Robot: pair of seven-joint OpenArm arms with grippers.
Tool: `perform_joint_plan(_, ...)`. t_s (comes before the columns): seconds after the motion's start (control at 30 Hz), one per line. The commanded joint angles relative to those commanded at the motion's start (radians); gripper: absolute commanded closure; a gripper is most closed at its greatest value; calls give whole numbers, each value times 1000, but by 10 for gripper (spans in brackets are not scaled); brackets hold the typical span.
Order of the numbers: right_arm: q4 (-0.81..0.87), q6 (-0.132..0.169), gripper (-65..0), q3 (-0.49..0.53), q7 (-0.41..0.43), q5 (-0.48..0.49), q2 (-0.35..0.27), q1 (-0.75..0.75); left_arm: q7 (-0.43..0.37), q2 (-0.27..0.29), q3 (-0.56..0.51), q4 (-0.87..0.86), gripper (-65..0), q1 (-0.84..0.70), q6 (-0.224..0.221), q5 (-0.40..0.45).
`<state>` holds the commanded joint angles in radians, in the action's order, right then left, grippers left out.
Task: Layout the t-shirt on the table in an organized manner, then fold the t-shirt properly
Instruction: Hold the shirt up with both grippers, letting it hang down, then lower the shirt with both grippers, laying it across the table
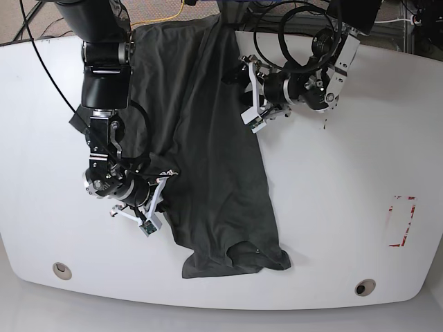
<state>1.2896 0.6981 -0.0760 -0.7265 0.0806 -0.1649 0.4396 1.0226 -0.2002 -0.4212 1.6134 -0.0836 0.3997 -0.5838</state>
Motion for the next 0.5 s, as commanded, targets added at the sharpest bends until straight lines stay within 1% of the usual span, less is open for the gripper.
perform_joint_plan(0.17,74,0,-8,0,-31,0,0,-12,0,0,-28,3,-383,0,-63,0)
perform_joint_plan(0.23,94,0,-8,0,-49,0,0,-17,0,0,-38,2,-365,2,-87,2)
perform_joint_plan(0.27,109,0,-8,0,-61,0,0,-17,-2,0,-48,2,-321,5,-107,8)
perform_joint_plan(0.33,138,0,-8,0,-75,0,0,-20,-2,0,-55,2,-232,23,-133,32)
perform_joint_plan(0.37,160,0,-8,0,-84,0,2,-21,-2,0,-61,2,-158,35,-150,58)
perform_joint_plan(0.4,175,0,-8,0,-95,0,2,-25,-2,0,-61,0,-115,40,-163,74)
perform_joint_plan(0.47,207,0,-8,0,-117,9,2,-37,2,0,-61,-11,-63,49,-176,114)
perform_joint_plan(0.5,219,0,-8,0,-123,20,2,-40,3,-2,-61,-18,-60,49,-178,129)
